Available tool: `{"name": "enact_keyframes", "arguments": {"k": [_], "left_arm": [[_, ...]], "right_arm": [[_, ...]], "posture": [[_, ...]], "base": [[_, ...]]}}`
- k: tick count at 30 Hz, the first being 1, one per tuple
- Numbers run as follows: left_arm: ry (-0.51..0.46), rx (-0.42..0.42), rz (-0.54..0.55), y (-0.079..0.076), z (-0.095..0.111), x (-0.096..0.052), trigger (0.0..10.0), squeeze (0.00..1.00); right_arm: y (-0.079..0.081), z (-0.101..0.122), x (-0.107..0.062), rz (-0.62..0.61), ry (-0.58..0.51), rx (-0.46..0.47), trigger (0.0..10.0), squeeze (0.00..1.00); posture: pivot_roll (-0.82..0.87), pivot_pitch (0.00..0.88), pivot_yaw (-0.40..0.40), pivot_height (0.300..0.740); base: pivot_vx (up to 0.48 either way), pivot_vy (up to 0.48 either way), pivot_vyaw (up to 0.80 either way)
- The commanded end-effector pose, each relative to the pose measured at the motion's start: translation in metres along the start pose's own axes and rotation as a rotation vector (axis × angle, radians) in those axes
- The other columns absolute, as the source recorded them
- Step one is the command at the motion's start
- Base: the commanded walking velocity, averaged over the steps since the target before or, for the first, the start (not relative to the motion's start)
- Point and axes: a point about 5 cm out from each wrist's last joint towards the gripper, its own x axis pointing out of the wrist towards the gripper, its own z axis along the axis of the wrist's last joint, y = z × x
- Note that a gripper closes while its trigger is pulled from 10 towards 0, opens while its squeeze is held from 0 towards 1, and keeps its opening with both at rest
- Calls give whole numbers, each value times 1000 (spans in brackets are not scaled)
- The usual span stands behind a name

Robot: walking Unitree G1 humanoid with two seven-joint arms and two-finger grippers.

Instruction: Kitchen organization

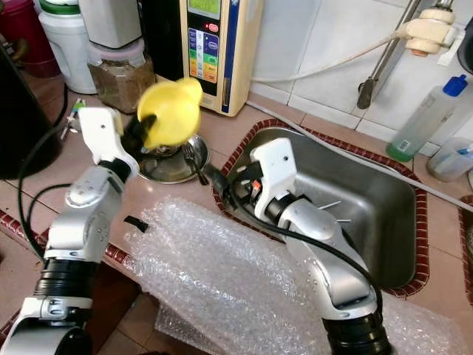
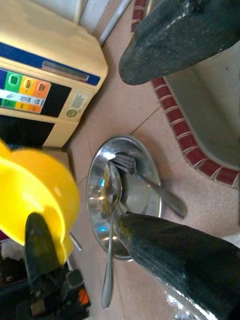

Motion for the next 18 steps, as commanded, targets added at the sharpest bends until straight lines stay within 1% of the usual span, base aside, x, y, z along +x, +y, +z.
{"name": "enact_keyframes", "arguments": {"k": [1, 5, 8, 10, 12, 14, 15, 18], "left_arm": [[-6, 7, -10, -4, 1, 1, 0, 0], [1, 12, -14, -4, -1, 1, 0, 0], [-18, 11, -26, -6, -4, 0, 0, 0], [-42, 46, -64, -12, -3, -1, 0, 0], [-62, 96, -131, -24, -3, -4, 0, 0], [-68, 139, -183, -34, -6, -7, 0, 0], [-72, 148, -212, -40, -7, -9, 0, 0], [-74, 163, -249, -47, -9, -10, 0, 0]], "right_arm": [[-4, -1, -2, -23, 2, -4, 10000, 0], [-2, -3, -1, -19, 5, -1, 10000, 0], [-1, -4, 0, -24, 0, -3, 10000, 0], [-2, -2, 1, -43, -20, 1, 10000, 0], [-8, 8, 2, -108, -95, 63, 10000, 0], [-13, 17, 3, -158, -154, 163, 10000, 0], [-12, 18, 4, -156, -173, 214, 10000, 0], [-11, 18, 6, -141, -175, 265, 10000, 0]], "posture": [[14, 81, -94, 740], [14, 79, -93, 740], [13, 79, -95, 740], [13, 79, -95, 740], [11, 81, -96, 740], [9, 82, -97, 740], [9, 82, -97, 740], [8, 88, -101, 740]], "base": [[0, 0, 0], [0, 0, 0], [0, 0, 0], [0, 0, 0], [0, 0, 0], [0, 0, 0], [0, 0, 0], [0, 0, 0]]}}
